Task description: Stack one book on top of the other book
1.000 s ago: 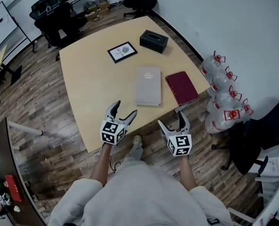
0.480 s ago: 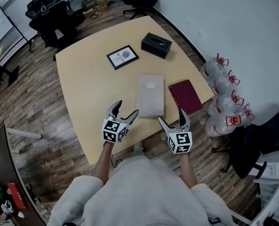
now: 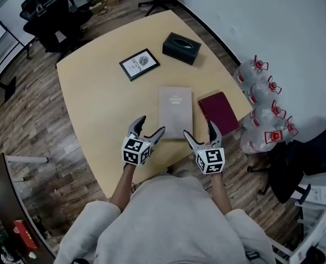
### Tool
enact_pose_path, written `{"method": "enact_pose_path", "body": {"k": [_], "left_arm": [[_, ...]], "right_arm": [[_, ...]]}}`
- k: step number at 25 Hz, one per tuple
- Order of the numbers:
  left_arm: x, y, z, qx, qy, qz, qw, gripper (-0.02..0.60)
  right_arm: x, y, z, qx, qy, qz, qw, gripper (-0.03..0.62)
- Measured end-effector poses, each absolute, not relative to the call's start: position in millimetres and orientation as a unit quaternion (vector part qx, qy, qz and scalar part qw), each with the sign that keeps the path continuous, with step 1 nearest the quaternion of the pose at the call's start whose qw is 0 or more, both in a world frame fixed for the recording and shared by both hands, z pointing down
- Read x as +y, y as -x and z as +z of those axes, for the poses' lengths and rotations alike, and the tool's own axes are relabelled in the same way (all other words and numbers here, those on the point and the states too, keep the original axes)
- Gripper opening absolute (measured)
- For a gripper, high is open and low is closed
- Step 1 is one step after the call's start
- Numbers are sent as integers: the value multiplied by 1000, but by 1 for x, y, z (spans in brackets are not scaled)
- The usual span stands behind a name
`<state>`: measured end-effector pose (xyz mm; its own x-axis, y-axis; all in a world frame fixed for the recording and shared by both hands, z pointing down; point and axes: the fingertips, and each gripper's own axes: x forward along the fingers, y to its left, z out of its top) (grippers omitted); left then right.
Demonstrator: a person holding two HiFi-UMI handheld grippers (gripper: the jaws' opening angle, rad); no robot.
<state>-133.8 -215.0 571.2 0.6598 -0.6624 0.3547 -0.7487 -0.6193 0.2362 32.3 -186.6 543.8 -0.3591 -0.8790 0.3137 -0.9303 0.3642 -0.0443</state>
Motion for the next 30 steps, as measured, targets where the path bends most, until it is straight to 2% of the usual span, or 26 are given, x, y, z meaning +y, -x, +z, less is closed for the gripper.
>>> {"method": "enact_pose_path", "body": {"k": [30], "left_arm": [[-232, 110, 633, -407, -860, 167, 259, 385]], "right_arm": [[-216, -30, 617, -842, -475, 216, 137, 443]]}}
